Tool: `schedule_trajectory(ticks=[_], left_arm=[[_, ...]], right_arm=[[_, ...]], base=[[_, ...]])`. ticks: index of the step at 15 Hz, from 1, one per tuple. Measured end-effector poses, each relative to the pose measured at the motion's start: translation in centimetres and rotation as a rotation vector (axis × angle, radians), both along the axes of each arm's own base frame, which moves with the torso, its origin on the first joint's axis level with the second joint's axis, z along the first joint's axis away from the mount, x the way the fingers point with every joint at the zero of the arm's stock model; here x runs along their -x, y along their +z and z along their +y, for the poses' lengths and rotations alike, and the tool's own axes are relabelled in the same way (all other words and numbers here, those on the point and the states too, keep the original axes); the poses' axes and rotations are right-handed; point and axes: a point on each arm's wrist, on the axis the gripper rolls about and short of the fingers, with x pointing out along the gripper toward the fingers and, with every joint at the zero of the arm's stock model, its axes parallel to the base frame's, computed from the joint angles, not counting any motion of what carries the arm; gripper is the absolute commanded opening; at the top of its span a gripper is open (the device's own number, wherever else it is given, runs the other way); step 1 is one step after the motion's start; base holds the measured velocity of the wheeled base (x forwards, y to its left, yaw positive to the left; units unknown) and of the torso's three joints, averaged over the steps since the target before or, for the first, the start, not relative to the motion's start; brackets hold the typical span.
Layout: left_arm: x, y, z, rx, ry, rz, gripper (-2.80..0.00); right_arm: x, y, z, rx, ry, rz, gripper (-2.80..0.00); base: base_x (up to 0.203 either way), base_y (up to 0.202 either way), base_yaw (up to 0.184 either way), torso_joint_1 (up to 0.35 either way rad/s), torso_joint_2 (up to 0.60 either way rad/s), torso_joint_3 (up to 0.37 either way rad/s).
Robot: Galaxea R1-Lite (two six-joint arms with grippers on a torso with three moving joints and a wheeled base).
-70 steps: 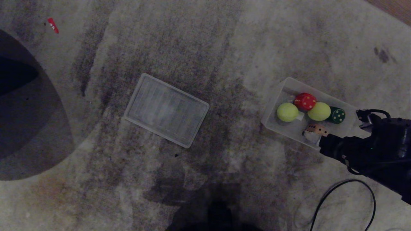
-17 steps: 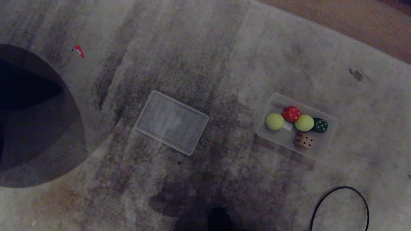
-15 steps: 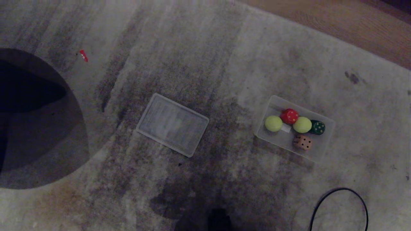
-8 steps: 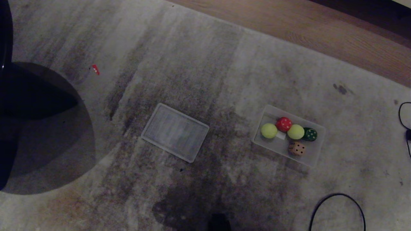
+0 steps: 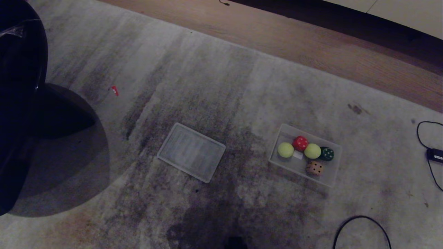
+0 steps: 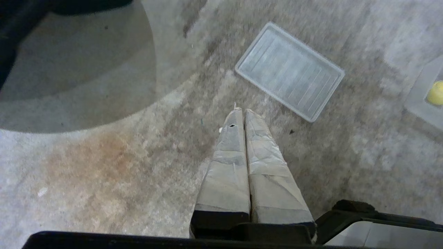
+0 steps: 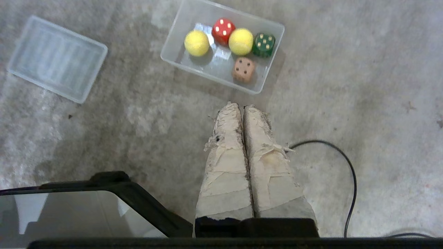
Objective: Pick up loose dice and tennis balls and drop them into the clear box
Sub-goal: Pick up toys out of the box
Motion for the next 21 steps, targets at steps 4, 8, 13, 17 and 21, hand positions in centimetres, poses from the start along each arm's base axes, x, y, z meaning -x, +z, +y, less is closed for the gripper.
schedule_trajectory(ticks=[4,8,13,17,21], left_arm=[[0.00,0.00,0.00,-0.001,0.000,0.000,-2.80],[0.00,0.00,0.00,0.001,0.001,0.000,-2.80],[0.00,-0.01,0.00,-0.008,-0.001,0.001,-2.80],[0.00,-0.01,0.00,-0.010,-0.002,0.001,-2.80],[0.00,0.00,0.00,-0.009,-0.001,0.001,-2.80]], right_arm=[[0.00,0.00,0.00,0.000,0.000,0.000,-2.80],[0.00,0.00,0.00,0.000,0.000,0.000,-2.80],[0.00,0.00,0.00,0.000,0.000,0.000,-2.80],[0.00,0.00,0.01,0.011,0.003,0.000,-2.80],[0.00,-0.01,0.00,0.011,0.002,0.000,-2.80]], base=[[0.000,0.000,0.000,0.004,0.00,0.205],[0.000,0.000,0.000,0.002,0.00,0.205],[0.000,0.000,0.000,0.000,0.00,0.202],[0.000,0.000,0.000,0.002,0.00,0.205],[0.000,0.000,0.000,0.001,0.00,0.203]])
